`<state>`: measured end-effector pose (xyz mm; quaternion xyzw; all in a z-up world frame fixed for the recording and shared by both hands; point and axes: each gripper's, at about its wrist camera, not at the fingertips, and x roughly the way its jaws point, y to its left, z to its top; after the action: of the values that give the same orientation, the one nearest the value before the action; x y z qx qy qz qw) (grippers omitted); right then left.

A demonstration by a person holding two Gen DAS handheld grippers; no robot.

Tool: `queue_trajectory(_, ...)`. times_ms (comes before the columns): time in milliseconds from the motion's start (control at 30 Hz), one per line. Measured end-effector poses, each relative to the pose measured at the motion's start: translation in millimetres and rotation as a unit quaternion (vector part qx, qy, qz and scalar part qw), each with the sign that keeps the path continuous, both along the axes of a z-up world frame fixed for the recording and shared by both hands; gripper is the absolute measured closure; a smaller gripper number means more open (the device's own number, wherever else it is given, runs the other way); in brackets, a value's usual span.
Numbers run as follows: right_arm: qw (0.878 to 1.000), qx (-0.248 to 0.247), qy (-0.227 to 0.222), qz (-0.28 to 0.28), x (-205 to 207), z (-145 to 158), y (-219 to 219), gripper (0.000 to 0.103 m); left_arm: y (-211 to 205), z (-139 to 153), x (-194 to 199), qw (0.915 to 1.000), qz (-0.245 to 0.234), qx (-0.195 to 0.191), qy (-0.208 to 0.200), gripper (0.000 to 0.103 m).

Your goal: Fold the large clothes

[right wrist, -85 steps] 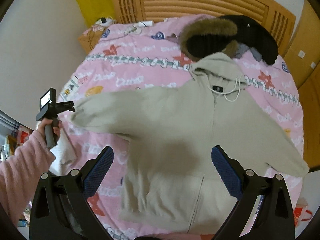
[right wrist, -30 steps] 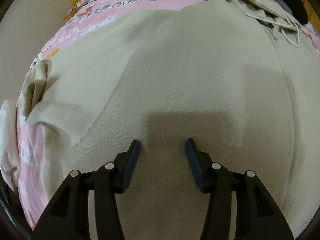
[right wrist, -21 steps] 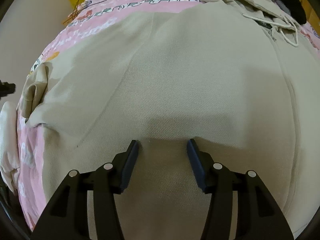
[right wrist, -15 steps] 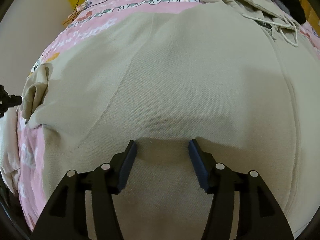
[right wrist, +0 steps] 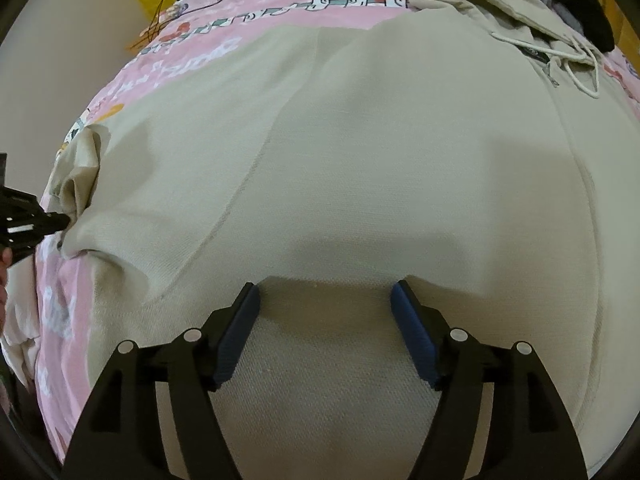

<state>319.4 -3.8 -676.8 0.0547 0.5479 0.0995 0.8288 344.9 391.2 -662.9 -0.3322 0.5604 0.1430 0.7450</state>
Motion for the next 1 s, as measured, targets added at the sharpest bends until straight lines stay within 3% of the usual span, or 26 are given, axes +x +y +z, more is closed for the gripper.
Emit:
queue_trajectory(67,1.000,-0.001,-0.001,0.001,0,0,1,0.036,-2,-2,-4,0.9999,0.004,0.001,-0.010,0.100)
queue_trajectory(233,1.000,0.005,0.004,0.001,2,0,0,0.034,-12,12,-7,0.9980,-0.049,0.037,-0.011,0.094)
queue_trajectory(267,1.000,0.007,0.005,0.002,2,0,0,0.033,-13,16,-8,0.9977,-0.055,0.038,-0.013,0.081)
queue_trajectory(300,1.000,0.009,0.006,0.004,3,0,0,0.033,-14,20,-10,0.9976,-0.056,0.036,-0.016,0.051)
queue_trajectory(367,1.000,0.008,0.005,0.006,3,0,1,0.033,-13,27,-12,0.9974,-0.054,0.038,-0.027,0.005)
queue_trajectory(533,1.000,0.010,0.003,0.007,2,-1,1,0.032,-9,32,-16,0.9980,-0.041,0.036,-0.033,0.006)
queue_trajectory(700,1.000,0.012,0.004,0.006,0,-1,1,0.030,-1,28,-18,0.9993,0.002,-0.003,-0.037,0.006)
queue_trajectory(833,1.000,0.007,0.001,0.009,-1,-1,3,0.027,10,11,-5,0.9964,0.039,-0.056,-0.050,0.007)
queue_trajectory(867,1.000,0.005,0.000,0.010,-1,-1,4,0.027,12,8,-1,0.9959,0.047,-0.056,-0.052,0.011)
queue_trajectory(933,1.000,0.002,-0.002,0.011,-2,-1,5,0.027,10,7,8,0.9971,0.041,-0.042,-0.048,0.028)
queue_trajectory(1000,1.000,0.001,-0.004,0.011,-3,-1,5,0.027,4,11,15,0.9990,0.027,-0.006,-0.035,0.055)
